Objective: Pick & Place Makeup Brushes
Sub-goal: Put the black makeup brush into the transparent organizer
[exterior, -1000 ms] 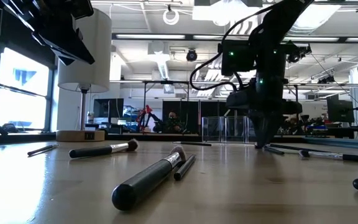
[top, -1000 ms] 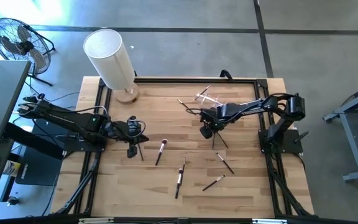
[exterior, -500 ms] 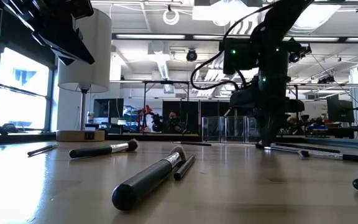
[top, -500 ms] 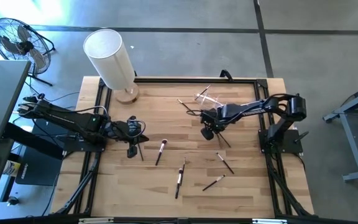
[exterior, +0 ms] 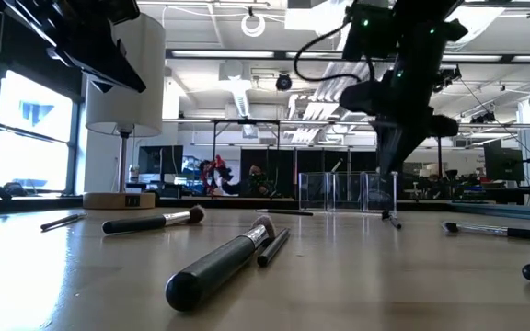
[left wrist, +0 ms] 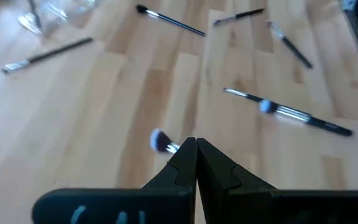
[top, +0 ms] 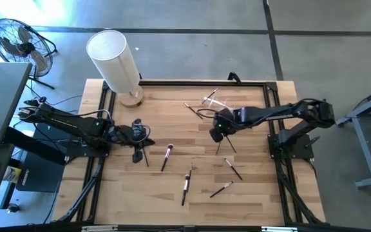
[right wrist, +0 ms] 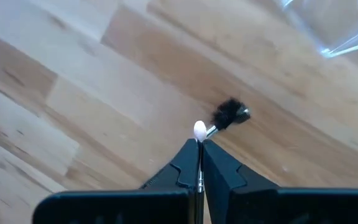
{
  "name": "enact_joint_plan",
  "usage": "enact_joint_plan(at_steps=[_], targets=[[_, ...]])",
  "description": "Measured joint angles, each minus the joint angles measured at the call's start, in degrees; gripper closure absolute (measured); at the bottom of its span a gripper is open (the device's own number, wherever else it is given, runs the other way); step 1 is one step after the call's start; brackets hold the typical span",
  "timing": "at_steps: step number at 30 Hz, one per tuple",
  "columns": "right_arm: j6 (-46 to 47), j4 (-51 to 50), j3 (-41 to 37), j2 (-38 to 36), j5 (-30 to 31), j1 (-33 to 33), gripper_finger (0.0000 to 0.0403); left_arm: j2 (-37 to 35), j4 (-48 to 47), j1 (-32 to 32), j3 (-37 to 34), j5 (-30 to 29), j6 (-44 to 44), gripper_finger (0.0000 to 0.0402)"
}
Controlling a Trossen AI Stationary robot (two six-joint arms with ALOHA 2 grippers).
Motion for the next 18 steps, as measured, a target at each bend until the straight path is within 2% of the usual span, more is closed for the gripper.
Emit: enact_joint_plan(at_steps=[4,7,12,15,17,18], targets=[[4.8,0.0,-1.1,-5.5,5.7,2.9,0.0400,0.0,0.1,0.0,0.0,-3.0,2.1,0.0401],[10.1,2.3,-6.1,-11.9,9.7,5.9,0.0401,0.0,0.1,0.0,0.0,-3.3,3.0,0.0401],[15.1,16.3,-18.5,-24.9,17.8,9.3,0.0402,0.0,0.1,0.0,0.0,-3.8,3.6,0.0401],[6.0,32.4,-26.5,-31.3,26.9,9.0,0.0402,0.0,0.0,0.0,0.0,-6.7,4.6,0.0401],[-4.5,48.0,-31.7,-33.7,33.4,7.1,0.0402,0.0,0.0,0.0,0.0,-9.5,4.1,0.0401],[-10.5,56.5,-34.2,-34.2,34.5,5.7,0.0402,0.0,0.1,0.0,0.0,-10.7,4.0,0.0401]])
